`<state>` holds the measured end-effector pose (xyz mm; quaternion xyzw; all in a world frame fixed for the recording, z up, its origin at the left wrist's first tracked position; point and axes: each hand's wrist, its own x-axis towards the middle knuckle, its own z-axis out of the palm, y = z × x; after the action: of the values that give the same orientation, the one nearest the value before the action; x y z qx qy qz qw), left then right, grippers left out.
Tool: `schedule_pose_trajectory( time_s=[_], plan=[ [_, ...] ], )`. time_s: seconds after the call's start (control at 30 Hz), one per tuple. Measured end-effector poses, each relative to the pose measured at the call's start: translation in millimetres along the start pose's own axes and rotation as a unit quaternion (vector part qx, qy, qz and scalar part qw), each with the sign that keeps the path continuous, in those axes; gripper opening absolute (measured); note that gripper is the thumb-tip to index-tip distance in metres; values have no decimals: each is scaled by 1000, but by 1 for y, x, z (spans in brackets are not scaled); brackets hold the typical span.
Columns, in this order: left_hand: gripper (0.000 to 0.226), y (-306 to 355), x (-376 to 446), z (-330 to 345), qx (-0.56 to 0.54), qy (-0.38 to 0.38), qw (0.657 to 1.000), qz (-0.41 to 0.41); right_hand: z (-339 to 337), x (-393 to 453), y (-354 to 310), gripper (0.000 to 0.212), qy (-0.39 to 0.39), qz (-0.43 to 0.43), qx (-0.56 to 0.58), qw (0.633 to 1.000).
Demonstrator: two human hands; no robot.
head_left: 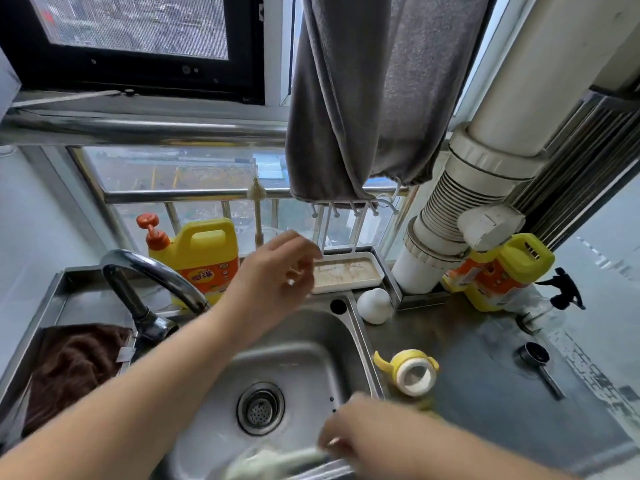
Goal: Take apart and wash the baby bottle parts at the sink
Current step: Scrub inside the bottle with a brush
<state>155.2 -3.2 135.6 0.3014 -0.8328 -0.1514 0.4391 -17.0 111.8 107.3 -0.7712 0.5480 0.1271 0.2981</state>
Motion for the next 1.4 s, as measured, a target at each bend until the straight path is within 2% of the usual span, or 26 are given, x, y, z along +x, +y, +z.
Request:
schedule_pose_trajectory(
  time_s=[0.03,0.07,0.13,0.33,0.5,0.6,0.7,0.8,0.93,1.03,1.1,1.17,1.2,1.27,1.4],
  plan=[
    [20,-2,-8,2,-17,-22,999,-43,16,2,1,20,16,17,57,998],
    [26,-6,-20,4,-29,-48,995,-80,21,7,4,23,66,47,100,992],
    [32,-14,-49,8,-24,-86,992,-93,29,26,14,25,122,86,125,981],
    [27,-31,-109,-16,29,-140,984,-106,46,52,27,24,67,124,105,984],
    [26,-56,-171,-51,104,-193,957,-190,43,59,39,24,60,125,102,985],
    [25,-62,-199,-66,132,-181,943,-247,41,65,41,25,74,114,105,985],
    [8,-61,-223,-78,156,-161,925,-306,39,71,36,26,74,96,90,989],
    [7,-50,-242,-93,157,-131,916,-345,40,76,25,25,65,71,86,992],
    [20,-26,-273,-113,165,-66,903,-390,36,78,2,22,60,21,98,993],
    [25,-9,-307,-124,194,-28,878,-437,34,81,-24,25,64,-23,84,994],
    [20,5,-327,-131,215,1,857,-469,34,85,-43,28,59,-56,66,995],
    [12,17,-344,-135,232,40,830,-506,30,89,-64,40,52,-101,47,992],
    [14,24,-352,-138,240,59,817,-521,29,93,-74,44,51,-127,39,990],
    [19,32,-365,-144,275,74,793,-539,28,100,-94,38,39,-173,13,984],
    [59,32,-377,-170,358,13,737,-574,42,113,-123,20,30,-215,-3,976]
  ],
)
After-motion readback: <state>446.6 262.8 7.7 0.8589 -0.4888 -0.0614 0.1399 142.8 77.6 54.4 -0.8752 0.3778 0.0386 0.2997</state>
